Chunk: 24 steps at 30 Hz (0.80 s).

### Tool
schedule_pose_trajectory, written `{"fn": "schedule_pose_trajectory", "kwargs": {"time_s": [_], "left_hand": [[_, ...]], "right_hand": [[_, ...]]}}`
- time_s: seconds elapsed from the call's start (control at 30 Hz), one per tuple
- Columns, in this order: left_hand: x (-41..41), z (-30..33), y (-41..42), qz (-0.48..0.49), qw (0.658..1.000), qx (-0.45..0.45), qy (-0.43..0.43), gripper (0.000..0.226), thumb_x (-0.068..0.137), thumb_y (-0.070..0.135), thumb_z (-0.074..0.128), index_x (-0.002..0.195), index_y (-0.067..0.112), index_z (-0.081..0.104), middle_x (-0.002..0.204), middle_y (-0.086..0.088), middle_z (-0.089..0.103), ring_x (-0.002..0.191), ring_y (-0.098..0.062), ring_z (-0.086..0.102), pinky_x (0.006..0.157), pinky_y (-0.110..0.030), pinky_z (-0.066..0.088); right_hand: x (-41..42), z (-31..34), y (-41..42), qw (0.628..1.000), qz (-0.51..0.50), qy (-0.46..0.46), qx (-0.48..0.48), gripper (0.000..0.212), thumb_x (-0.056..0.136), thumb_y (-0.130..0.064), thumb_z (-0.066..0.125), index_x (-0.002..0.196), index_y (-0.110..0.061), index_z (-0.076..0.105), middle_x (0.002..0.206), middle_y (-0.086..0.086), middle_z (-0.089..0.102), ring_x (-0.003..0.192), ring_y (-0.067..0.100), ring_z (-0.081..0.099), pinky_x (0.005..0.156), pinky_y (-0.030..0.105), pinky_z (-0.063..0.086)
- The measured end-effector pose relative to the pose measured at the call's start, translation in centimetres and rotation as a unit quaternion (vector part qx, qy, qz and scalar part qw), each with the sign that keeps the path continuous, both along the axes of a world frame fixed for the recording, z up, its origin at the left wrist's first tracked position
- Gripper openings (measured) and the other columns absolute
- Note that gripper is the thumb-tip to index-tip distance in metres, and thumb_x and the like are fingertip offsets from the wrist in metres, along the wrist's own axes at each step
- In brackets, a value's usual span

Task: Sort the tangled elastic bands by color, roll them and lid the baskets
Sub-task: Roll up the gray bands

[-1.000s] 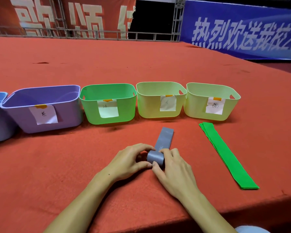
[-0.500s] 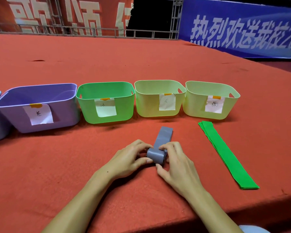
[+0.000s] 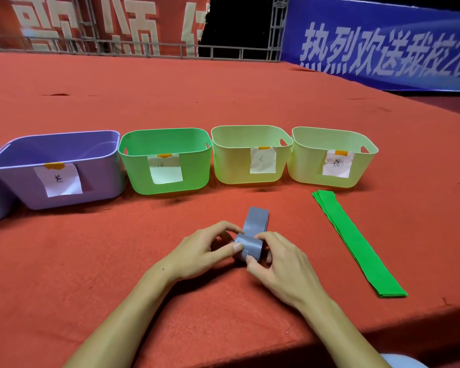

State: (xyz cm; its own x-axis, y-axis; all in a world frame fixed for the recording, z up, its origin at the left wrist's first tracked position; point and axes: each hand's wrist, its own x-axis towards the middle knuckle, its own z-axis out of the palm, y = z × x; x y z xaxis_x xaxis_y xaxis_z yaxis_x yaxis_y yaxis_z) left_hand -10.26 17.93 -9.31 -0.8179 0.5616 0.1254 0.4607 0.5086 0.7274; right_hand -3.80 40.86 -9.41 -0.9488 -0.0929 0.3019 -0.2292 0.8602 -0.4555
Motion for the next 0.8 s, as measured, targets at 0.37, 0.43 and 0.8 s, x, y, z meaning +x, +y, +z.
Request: {"fn": "schedule_pose_trajectory", "kwargs": {"time_s": [0.37,0.43,0.8], "left_hand": [[-0.3,-0.9,-0.1,-0.024,0.998,0.051,0.004,0.062,0.09,0.024,0.086,0.143,0.043,0.059,0.138,0.014,0.064,0.113,-0.013,0.071,0.096,-0.046,0.059],[-0.2,-0.9,0.0,-0.017,0.999,0.044,0.023,0.059,0.092,0.029,0.085,0.142,0.044,0.059,0.137,0.02,0.065,0.12,-0.005,0.067,0.101,-0.041,0.058],[-0.1,0.0,-0.3,-0.035,0.999,-0.013,0.028,0.047,0.094,0.062,0.072,0.136,0.047,0.058,0.131,0.026,0.067,0.102,-0.022,0.072,0.094,-0.049,0.056]], "right_hand": [[-0.5,0.0,0.3,0.999,0.001,-0.039,0.036,0.057,0.089,-0.071,0.04,0.13,-0.033,0.054,0.113,-0.015,0.038,0.104,0.01,0.056,0.085,0.035,0.049],[-0.6,0.0,0.3,0.998,0.0,-0.043,0.034,0.057,0.09,-0.071,0.037,0.13,-0.034,0.054,0.112,-0.015,0.039,0.103,0.009,0.056,0.085,0.035,0.048],[-0.4,0.0,0.3,0.999,0.001,-0.037,-0.009,0.052,0.088,-0.069,0.036,0.126,-0.038,0.054,0.111,-0.016,0.052,0.098,0.008,0.059,0.085,0.035,0.048]]}}
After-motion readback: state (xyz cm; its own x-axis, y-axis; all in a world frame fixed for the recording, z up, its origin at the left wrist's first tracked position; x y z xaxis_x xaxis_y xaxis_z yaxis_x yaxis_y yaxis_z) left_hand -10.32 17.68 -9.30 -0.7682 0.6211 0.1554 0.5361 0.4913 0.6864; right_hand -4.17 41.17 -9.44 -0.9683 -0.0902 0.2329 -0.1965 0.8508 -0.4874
